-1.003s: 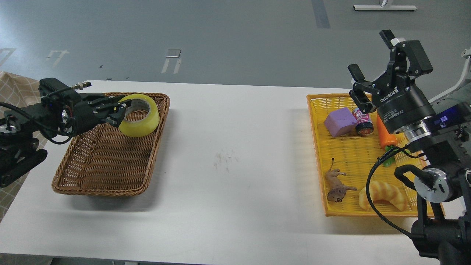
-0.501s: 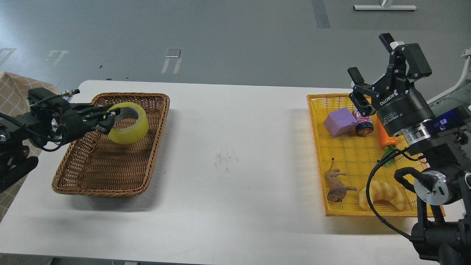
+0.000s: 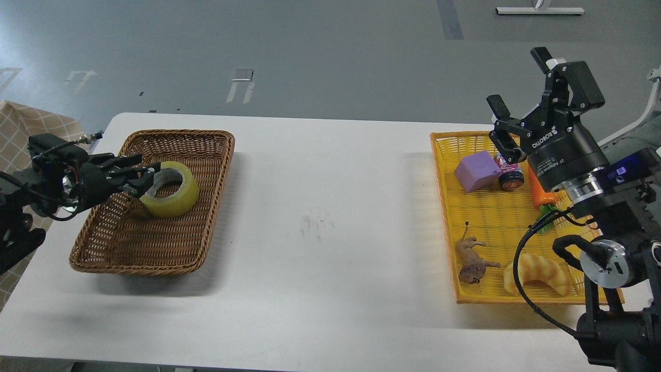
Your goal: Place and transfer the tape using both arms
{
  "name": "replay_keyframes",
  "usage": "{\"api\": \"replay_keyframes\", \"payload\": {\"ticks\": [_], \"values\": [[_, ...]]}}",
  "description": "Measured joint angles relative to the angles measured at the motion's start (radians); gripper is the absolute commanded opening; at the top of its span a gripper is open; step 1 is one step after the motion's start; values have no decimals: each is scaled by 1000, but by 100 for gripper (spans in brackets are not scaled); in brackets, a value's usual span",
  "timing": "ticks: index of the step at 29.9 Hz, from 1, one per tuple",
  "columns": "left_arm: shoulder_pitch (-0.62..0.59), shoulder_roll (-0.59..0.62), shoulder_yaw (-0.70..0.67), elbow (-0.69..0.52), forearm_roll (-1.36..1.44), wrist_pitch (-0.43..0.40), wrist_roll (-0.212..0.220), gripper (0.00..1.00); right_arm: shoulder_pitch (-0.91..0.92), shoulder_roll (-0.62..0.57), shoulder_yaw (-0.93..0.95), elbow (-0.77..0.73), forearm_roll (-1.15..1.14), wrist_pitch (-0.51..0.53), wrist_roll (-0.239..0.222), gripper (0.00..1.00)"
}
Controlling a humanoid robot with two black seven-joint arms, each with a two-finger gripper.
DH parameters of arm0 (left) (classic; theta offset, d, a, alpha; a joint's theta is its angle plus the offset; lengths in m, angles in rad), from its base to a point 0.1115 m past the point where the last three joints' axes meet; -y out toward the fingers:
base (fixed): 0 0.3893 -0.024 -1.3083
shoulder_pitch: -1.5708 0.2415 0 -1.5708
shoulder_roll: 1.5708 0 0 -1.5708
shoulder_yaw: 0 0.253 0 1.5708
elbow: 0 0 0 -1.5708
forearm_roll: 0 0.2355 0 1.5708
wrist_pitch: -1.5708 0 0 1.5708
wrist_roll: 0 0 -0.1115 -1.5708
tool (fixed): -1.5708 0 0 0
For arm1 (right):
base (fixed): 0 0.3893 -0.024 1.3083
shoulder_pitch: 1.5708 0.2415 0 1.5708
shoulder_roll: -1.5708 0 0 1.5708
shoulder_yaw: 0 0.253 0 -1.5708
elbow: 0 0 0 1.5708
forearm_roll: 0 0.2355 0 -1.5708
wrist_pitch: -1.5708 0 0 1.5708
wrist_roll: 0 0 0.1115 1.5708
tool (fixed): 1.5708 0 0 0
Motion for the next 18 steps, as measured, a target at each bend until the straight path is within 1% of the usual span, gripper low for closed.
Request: {"api": "replay_keyframes", "payload": {"ticks": [4, 8, 12, 18], "values": [[-4, -4, -2, 0, -56, -1, 0, 98, -5, 0, 0, 2, 0, 3, 0, 100], [-25, -5, -10, 0, -208, -2, 0, 98, -7, 0, 1, 18, 3, 20, 0, 100], [-59, -22, -15, -4, -436, -6, 0, 98, -15, 0, 2, 32, 5, 24, 0, 100], [-84, -95, -16, -13, -826, -15, 0, 98, -13, 0, 11, 50, 5, 23, 1, 100]]}}
